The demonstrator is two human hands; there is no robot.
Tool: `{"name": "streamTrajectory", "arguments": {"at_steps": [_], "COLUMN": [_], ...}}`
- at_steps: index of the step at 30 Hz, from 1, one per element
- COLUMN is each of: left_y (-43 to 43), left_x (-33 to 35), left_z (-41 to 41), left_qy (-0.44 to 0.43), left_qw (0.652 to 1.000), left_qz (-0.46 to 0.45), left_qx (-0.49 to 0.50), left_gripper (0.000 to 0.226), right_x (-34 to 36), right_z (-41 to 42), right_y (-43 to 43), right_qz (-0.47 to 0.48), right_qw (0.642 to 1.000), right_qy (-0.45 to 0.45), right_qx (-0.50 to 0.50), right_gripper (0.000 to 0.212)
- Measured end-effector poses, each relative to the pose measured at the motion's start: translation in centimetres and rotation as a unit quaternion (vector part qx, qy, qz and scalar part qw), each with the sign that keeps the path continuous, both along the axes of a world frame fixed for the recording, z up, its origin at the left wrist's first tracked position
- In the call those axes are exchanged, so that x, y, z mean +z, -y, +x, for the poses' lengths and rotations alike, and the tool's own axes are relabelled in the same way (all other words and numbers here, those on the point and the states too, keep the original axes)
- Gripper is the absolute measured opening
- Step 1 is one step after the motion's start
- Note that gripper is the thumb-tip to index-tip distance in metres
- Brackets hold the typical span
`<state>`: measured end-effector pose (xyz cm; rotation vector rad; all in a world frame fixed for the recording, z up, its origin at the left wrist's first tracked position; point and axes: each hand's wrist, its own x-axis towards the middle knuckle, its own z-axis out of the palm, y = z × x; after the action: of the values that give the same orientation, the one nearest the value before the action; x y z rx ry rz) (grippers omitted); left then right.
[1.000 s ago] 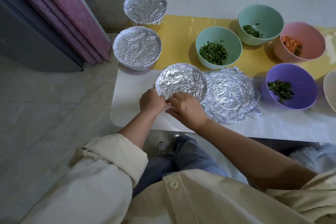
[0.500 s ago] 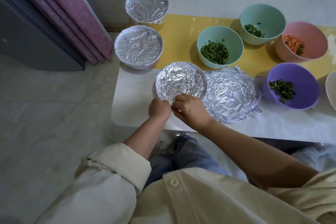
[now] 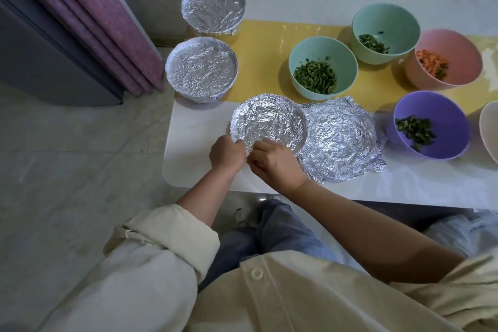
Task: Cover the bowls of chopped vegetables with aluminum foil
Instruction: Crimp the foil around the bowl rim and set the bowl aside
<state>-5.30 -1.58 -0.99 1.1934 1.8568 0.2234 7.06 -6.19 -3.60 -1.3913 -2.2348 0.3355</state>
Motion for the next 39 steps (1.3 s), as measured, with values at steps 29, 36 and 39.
{"name": "streamTrajectory", "arguments": {"at_steps": [29,36,39], "left_y": [0.2,0.9,1.0], "left_x": [0.7,0.7,1.2], "left_z": [-0.6,0.3,0.1], "left_qy": [0.077,0.153,0.157], "left_qw": [0.995,0.979,0.974], "left_qz": [-0.068,-0.112,-0.153], "left_qx": [0.003,0.070,0.061], "left_gripper": [0.030,0.017,0.018], "right_x": [0.4,0.3,0.3], "right_z": [1.9,1.7,1.7], "right_y": [0.4,0.3,0.3], "right_qz": [0.015,0.022,0.023], "right_qw": [0.999,0.999,0.999], "right_qy": [0.019,0.015,0.017], "right_qx": [0.022,0.023,0.023], "right_gripper": [0.027,0.032,0.032]}}
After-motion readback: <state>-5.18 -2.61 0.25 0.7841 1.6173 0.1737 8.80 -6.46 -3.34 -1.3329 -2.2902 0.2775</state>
